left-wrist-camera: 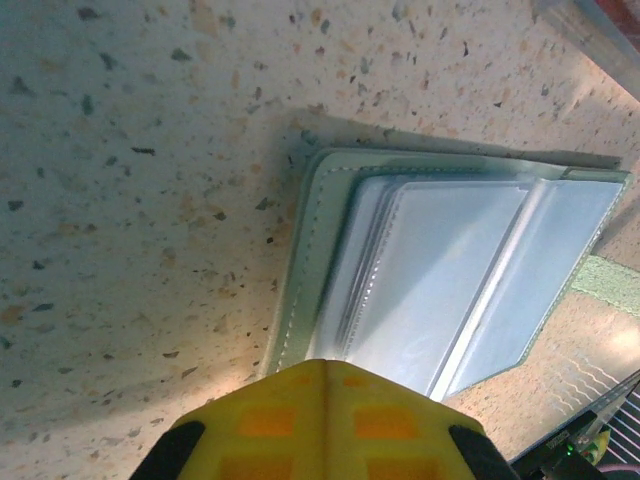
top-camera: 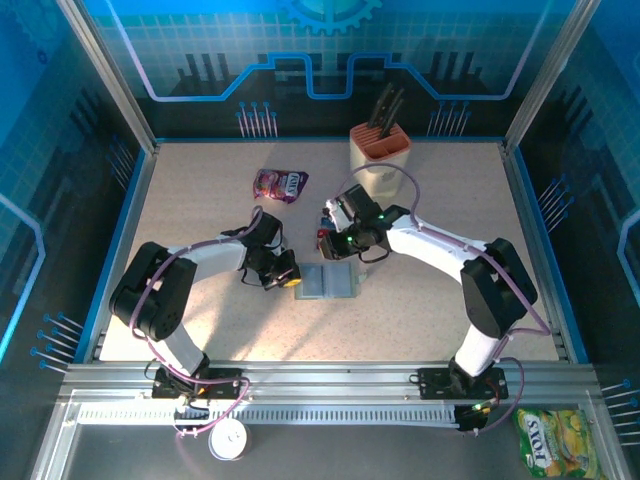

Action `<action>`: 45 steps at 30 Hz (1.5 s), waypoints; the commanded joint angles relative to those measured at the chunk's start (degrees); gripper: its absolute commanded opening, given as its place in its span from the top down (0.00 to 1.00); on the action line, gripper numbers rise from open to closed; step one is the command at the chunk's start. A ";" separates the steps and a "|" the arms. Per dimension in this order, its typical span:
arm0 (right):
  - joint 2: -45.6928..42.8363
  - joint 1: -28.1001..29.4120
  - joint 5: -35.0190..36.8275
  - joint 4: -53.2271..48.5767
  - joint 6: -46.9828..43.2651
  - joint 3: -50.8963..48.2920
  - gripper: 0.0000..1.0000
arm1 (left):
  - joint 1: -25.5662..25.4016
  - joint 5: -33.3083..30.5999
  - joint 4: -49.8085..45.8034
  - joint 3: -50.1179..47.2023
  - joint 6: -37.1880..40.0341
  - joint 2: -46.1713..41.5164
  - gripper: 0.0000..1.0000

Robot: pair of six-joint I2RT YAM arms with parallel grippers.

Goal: Take the credit cards out of the card holder

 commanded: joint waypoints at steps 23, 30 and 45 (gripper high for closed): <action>5.92 2.30 -17.65 16.01 20.99 -9.16 0.62 | -0.81 -1.64 -0.22 -2.42 -1.15 -0.62 1.00; 7.77 2.55 -18.17 15.81 21.61 -8.14 0.61 | -0.80 -1.98 -0.80 -3.13 -0.81 0.74 1.00; 11.01 3.15 -19.00 17.21 23.02 -7.18 0.60 | -0.73 -2.16 -0.73 -3.25 -0.63 0.76 1.00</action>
